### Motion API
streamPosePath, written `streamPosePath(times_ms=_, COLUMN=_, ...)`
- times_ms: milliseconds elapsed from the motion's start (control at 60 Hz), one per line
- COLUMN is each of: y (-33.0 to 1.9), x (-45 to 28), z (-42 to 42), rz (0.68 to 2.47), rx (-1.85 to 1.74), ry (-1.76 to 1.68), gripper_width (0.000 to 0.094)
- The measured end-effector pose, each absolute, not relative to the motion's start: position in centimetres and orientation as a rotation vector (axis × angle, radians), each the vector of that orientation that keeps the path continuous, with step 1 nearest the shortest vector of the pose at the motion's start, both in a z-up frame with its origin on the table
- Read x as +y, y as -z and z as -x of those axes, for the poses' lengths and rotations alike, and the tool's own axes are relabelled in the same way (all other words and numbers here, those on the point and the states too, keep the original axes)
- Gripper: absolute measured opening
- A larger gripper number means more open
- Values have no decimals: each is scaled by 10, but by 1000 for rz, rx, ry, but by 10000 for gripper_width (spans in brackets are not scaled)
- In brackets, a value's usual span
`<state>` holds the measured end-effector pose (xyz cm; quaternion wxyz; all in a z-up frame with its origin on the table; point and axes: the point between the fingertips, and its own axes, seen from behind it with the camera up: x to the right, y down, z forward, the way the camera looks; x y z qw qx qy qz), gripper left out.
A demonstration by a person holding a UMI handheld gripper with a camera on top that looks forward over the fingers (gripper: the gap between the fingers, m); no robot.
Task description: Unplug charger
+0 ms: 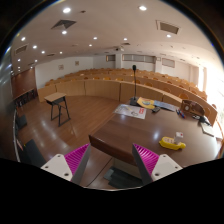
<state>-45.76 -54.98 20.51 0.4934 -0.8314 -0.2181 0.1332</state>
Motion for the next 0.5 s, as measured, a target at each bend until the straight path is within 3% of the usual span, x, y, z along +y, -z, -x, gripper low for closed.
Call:
streamPosePath(times_ms=117, y=-197, x=-549, z=452, rz=2054, rx=-488, ry=-288, gripper_width=861)
streamPosePath(times_ms=233, y=-167, x=-535, z=452, rz=2097, rx=-434, ry=-234, gripper_width=859)
streamPosePath(times_ms=500, y=-65, x=-499, z=333, rz=2266, rx=-244, ry=-24, gripper_width=857)
